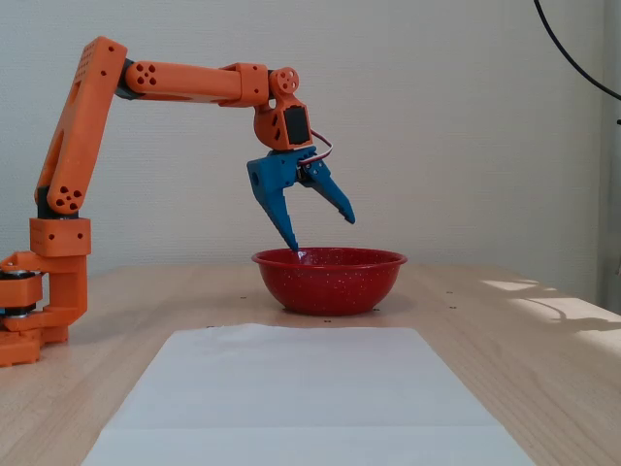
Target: Grasp the red cube and put it in the red bowl
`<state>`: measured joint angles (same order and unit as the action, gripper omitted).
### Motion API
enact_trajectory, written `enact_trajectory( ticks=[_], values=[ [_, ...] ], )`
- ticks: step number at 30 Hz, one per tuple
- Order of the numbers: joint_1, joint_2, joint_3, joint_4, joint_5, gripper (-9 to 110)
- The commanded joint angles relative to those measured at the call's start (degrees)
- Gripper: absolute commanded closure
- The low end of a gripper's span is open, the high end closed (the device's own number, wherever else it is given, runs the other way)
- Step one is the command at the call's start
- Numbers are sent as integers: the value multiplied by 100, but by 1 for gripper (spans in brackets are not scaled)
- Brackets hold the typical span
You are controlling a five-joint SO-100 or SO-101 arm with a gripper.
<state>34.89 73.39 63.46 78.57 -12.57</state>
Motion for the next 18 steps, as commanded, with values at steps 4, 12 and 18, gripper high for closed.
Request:
enact_trajectory(
  ticks=[4,12,18],
  values=[
    [-62,738,-1143,448,-237,73],
    [-378,1213,-1978,1318,-35,101],
    [-949,1986,-1819,1705,105,101]
  ],
)
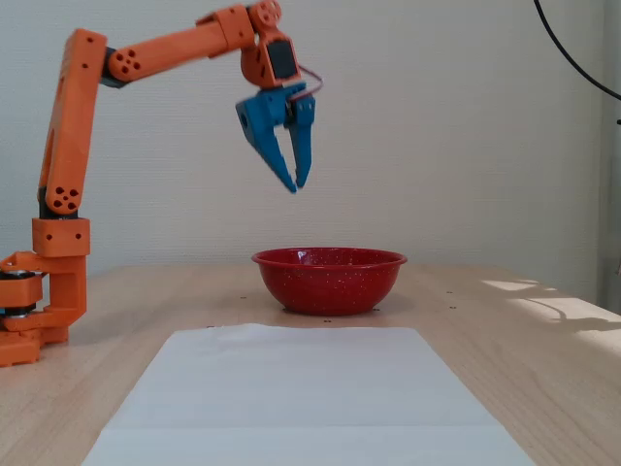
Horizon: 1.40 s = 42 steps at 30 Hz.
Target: Grasp the red cube and put it in the red bowl
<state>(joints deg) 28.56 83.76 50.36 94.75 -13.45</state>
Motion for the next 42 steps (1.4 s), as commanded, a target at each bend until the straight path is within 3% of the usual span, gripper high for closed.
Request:
enact_trajectory(
  ticks=[1,17,42],
  values=[
    [-439,1125,-404,132,193,101],
    [-2294,5265,4430,-1266,712,101],
    [-2672,8921,10767,-5520,519,101]
  ],
)
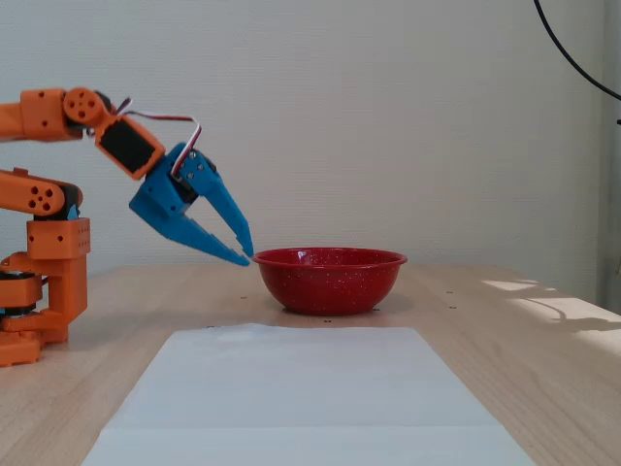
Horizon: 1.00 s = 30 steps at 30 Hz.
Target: Grasp the red cube and put it in the red bowl
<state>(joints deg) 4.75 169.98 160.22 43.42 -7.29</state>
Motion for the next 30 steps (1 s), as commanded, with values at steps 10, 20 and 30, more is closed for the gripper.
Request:
enact_trajectory(
  ticks=[10,20,30],
  values=[
    [-360,1617,1547,-1222,-246,101],
    [-237,1881,1969,-413,-545,101],
    [-202,1881,1978,879,-668,101]
  ],
)
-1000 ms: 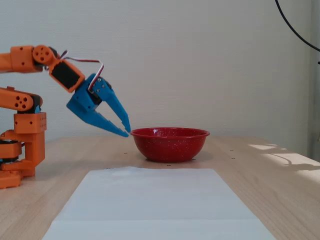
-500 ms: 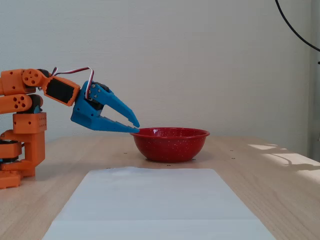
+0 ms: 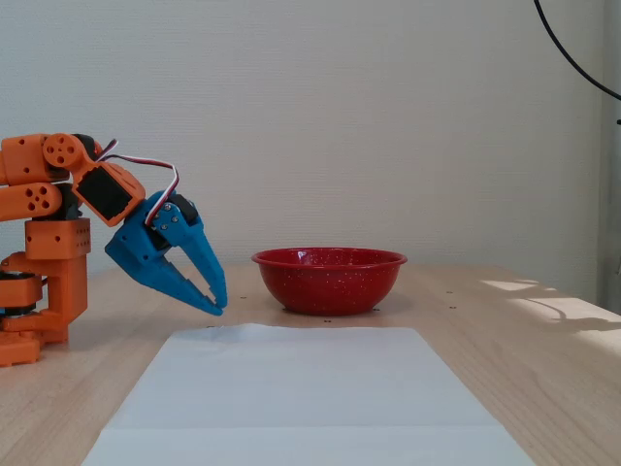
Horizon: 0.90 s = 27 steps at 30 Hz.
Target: Grasp the red cube and put it in the red bowl
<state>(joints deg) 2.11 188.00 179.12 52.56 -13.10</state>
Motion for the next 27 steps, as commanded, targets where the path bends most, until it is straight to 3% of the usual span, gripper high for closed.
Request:
enact_trajectory(
  ticks=[1,27],
  values=[
    [62,79,88,-35,-79,101],
    [35,62,88,18,-167,101]
  ],
)
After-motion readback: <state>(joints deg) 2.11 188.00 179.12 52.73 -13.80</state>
